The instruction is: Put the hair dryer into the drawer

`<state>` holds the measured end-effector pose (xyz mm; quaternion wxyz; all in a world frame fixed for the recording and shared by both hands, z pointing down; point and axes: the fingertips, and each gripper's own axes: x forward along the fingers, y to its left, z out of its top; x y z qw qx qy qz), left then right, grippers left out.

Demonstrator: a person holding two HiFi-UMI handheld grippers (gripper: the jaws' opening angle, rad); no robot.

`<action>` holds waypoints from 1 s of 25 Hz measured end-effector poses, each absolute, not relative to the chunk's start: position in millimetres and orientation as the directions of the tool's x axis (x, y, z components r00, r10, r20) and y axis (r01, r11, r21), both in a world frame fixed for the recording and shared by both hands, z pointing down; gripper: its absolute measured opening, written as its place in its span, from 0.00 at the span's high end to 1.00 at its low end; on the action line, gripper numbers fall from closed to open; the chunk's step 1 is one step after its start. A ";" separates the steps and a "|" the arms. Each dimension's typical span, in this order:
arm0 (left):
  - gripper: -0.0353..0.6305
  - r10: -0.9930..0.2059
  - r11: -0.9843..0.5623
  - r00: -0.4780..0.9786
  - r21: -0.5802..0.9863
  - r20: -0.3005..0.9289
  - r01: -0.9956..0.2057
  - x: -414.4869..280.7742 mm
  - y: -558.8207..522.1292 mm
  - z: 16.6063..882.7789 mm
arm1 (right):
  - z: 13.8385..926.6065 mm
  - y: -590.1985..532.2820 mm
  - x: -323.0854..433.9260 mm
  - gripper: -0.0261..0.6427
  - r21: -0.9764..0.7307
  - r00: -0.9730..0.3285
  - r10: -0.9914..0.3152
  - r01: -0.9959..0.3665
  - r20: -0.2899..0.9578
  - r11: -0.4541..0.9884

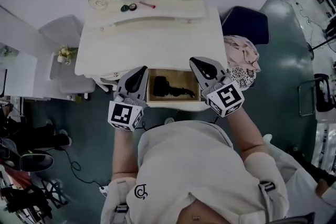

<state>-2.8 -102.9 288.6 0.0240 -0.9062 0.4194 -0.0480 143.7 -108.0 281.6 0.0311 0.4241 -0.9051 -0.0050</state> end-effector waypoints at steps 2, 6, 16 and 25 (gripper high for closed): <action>0.93 -0.764 -0.645 0.642 -0.080 0.065 -0.760 -1.4 -105.8 283.5 | 274.1 -107.6 153.8 0.95 0.024 -0.614 -0.789 -0.789 0.033 0.615; 0.93 -0.770 -0.638 0.633 -0.075 0.081 -0.766 0.0 -109.0 279.8 | 271.9 -106.9 164.9 0.95 0.019 -0.579 -0.815 -0.814 0.030 0.580; 0.93 -0.733 -0.680 0.676 -0.076 0.075 -0.729 14.6 -106.5 270.5 | 278.4 -109.4 164.7 0.95 0.036 -0.562 -0.825 -0.825 0.049 0.564; 0.93 -0.737 -0.676 0.672 -0.058 0.068 -0.735 11.7 -107.1 270.6 | 280.1 -109.2 156.6 0.95 0.012 -0.562 -0.825 -0.826 0.052 0.564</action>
